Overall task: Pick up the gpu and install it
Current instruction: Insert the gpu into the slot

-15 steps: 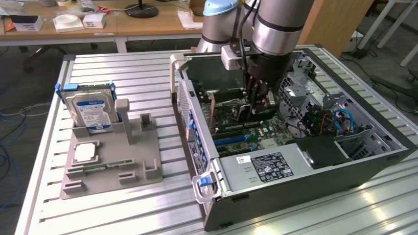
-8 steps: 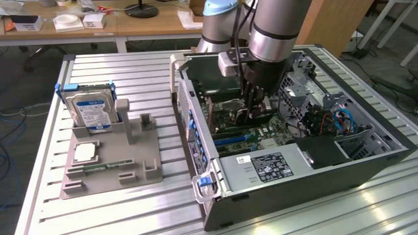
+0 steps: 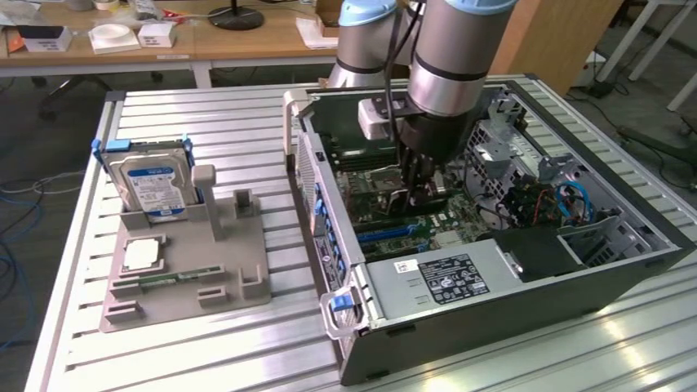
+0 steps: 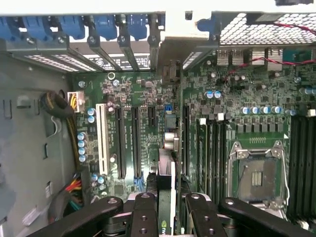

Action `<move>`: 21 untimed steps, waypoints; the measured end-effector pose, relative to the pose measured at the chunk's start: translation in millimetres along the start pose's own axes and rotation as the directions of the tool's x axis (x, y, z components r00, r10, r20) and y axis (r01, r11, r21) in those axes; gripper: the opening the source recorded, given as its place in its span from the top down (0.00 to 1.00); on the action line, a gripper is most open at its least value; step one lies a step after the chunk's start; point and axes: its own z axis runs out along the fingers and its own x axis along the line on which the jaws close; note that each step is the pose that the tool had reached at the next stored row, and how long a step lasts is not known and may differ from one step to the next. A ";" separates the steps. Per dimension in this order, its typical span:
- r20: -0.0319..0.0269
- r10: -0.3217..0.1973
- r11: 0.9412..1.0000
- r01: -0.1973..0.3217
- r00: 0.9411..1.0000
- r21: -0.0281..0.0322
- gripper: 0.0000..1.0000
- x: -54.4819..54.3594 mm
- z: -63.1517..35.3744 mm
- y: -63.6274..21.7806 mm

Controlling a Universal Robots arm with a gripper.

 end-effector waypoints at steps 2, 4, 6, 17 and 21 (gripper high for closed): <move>0.000 -0.002 1.000 0.002 1.000 0.000 0.73 0.1 3.6 1.1; 0.000 -0.003 1.000 0.003 1.000 0.000 0.73 0.2 7.2 1.2; 0.000 -0.003 1.000 0.003 1.000 0.000 0.73 0.3 10.8 1.6; 0.002 -0.008 1.000 0.008 1.000 0.000 0.73 1.1 26.6 8.9; 0.003 -0.008 1.000 0.008 1.000 -0.004 0.73 1.0 26.9 9.0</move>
